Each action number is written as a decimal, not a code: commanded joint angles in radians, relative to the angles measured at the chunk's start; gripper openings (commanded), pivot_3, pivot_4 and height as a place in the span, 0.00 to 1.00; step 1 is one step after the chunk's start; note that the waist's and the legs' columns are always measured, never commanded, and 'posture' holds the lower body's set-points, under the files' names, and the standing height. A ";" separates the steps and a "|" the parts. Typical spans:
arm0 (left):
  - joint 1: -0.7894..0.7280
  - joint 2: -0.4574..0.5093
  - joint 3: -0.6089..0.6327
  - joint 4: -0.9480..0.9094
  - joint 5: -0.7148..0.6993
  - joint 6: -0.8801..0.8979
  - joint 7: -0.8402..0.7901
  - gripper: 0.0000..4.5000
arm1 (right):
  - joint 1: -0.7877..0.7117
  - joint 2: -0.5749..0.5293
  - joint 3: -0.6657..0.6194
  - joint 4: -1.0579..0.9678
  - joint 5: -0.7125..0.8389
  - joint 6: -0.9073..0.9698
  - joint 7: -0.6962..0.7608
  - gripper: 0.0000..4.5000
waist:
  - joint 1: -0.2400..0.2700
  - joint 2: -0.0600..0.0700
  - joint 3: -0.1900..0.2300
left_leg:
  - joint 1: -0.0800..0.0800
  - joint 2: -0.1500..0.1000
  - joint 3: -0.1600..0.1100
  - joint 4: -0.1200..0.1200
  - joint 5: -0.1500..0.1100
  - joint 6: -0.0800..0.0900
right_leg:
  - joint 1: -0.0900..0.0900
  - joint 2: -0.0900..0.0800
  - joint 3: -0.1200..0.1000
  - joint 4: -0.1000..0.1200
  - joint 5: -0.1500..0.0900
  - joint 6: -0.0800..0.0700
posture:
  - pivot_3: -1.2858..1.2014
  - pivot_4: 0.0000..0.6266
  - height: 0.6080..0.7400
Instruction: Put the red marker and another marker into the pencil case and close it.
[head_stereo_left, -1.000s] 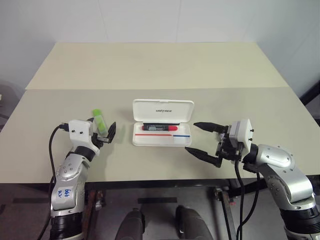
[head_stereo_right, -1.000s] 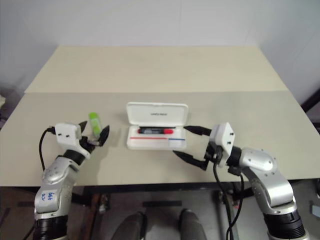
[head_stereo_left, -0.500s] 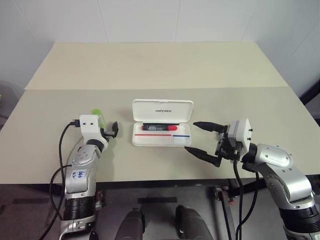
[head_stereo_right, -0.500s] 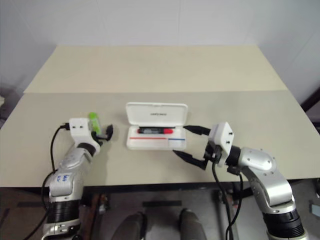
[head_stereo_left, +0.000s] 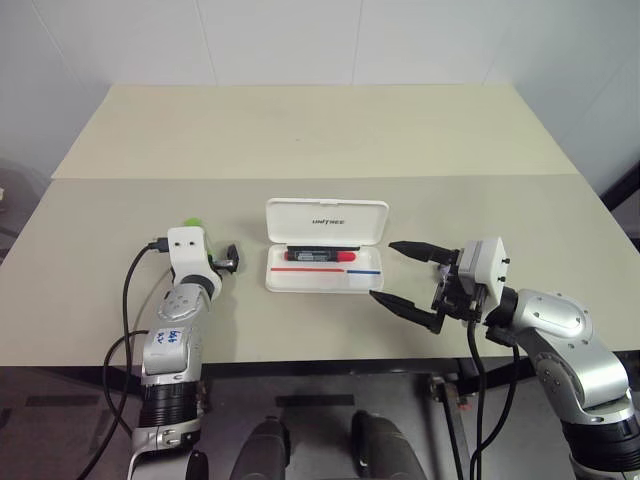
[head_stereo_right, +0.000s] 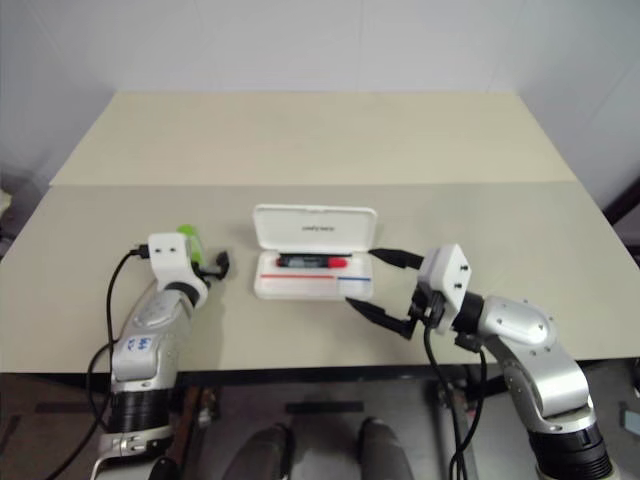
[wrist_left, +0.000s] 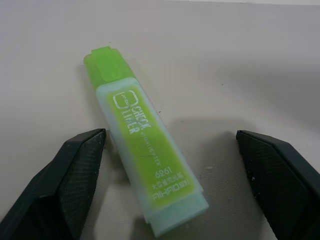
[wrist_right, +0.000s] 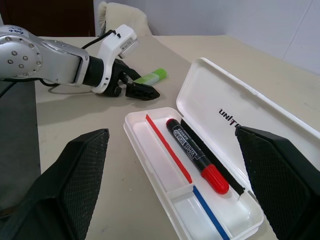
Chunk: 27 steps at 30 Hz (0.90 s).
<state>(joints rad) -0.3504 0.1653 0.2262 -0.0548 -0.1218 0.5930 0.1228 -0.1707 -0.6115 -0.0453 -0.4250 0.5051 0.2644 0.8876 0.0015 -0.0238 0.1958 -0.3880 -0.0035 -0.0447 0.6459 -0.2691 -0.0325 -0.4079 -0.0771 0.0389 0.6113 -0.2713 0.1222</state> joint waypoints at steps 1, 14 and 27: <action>-0.012 -0.021 0.029 0.003 -0.015 0.022 0.021 0.90 | 0.002 -0.007 -0.024 -0.038 0.012 -0.006 -0.005 0.95 | 0.000 0.000 0.000 | 0.000 0.000 0.000 0.000 0.000 0.000 | 0.000 0.000 0.000 0.000 0.000 0.000 | 0.52 0.24 1.00; -0.017 -0.050 0.071 -0.018 -0.012 0.055 0.065 0.24 | -0.015 -0.003 -0.015 -0.025 0.010 -0.011 -0.004 0.95 | 0.001 0.000 0.000 | 0.000 0.000 0.000 0.000 0.000 0.000 | 0.000 0.000 0.000 -0.001 0.000 0.000 | 0.52 0.24 1.00; -0.070 -0.063 0.069 -0.067 -0.120 -0.388 -0.147 0.24 | -0.041 0.004 -0.005 0.005 0.008 -0.017 0.008 0.95 | 0.004 0.000 0.000 | -0.001 0.000 0.000 -0.001 0.000 -0.001 | 0.000 0.000 0.000 -0.003 0.000 0.000 | 0.52 0.24 1.00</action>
<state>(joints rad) -0.4072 0.0937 0.3056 -0.0738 -0.2161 0.2752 0.0190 -0.1962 -0.6110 -0.0441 -0.4142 0.5048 0.2637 0.8897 0.0059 -0.0241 0.1959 -0.3893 -0.0037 -0.0444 0.6452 -0.2693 -0.0330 -0.4080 -0.0773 0.0388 0.6080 -0.2712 0.1222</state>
